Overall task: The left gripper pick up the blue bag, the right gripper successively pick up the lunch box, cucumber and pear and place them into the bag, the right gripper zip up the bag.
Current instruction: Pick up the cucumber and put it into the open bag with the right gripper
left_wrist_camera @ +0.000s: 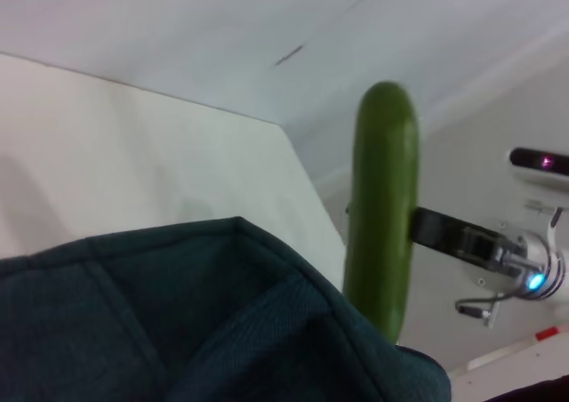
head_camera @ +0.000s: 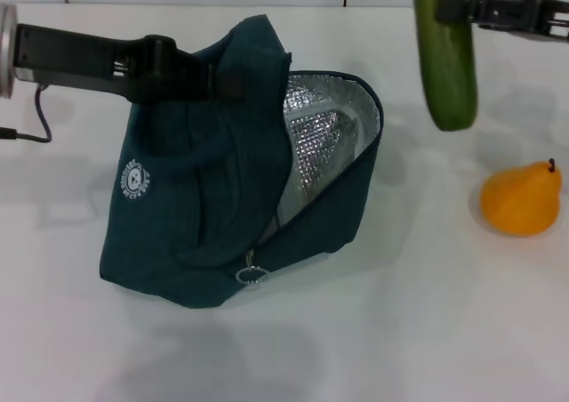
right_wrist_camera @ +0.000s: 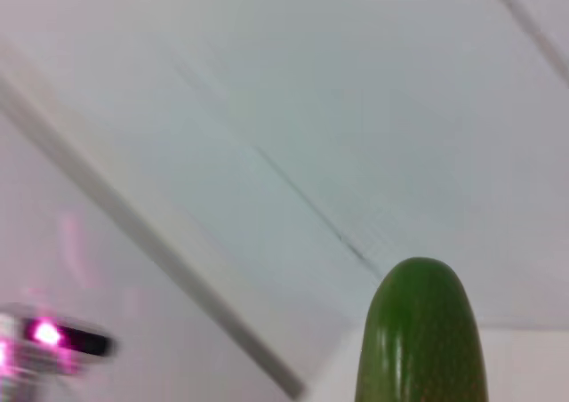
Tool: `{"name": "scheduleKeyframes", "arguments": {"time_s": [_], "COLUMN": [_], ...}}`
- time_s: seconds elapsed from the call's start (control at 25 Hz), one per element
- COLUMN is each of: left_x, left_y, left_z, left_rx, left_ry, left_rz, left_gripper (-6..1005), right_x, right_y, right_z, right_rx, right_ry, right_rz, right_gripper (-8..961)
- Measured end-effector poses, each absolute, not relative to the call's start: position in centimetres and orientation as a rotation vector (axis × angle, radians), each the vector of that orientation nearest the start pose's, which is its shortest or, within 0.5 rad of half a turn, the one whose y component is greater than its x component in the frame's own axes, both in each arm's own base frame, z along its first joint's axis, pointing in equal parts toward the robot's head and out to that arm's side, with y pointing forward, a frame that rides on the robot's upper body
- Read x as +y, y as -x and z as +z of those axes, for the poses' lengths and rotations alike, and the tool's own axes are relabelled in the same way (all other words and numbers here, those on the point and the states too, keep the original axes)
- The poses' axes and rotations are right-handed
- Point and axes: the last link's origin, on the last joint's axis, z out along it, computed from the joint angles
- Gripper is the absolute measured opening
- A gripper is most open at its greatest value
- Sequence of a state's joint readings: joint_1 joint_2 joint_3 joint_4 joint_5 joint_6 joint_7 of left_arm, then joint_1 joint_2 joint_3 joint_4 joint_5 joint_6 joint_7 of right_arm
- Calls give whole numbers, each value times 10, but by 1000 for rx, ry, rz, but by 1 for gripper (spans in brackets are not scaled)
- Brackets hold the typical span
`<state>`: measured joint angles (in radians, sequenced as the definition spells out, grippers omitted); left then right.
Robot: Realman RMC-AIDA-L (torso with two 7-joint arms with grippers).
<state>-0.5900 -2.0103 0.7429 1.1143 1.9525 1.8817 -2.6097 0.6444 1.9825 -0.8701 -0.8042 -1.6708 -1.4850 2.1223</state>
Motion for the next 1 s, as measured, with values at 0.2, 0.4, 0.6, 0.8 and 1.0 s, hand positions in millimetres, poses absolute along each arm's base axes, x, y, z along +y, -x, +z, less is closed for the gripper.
{"name": "scheduleKeyframes", "arguments": {"time_s": [0.2,0.4,0.6,0.8,1.0], "left_x": [338,335,334,333,333], "left_y": [187,194,198,199,200], "left_z": [90,89,85,85,85], "left_rx": [-1687,-1719,-1751,-1745,-1743], "left_ry": [2640,2623,2623,2624,2622], "left_rz": [-711,-729,-739,-738,-739], "left_gripper": [43,43,43,43,43], "right_x": [383,377,372,367,359], "right_y": [-167,-154,-144,-140,-139], "right_z": [38,15,-12,-34,-52], "right_rx": [1134,1076,969,899,846], "right_ry": [2614,2660,2682,2710,2749], "right_rz": [1217,1362,1422,1369,1315], "right_gripper": [609,611,613,615,618]}}
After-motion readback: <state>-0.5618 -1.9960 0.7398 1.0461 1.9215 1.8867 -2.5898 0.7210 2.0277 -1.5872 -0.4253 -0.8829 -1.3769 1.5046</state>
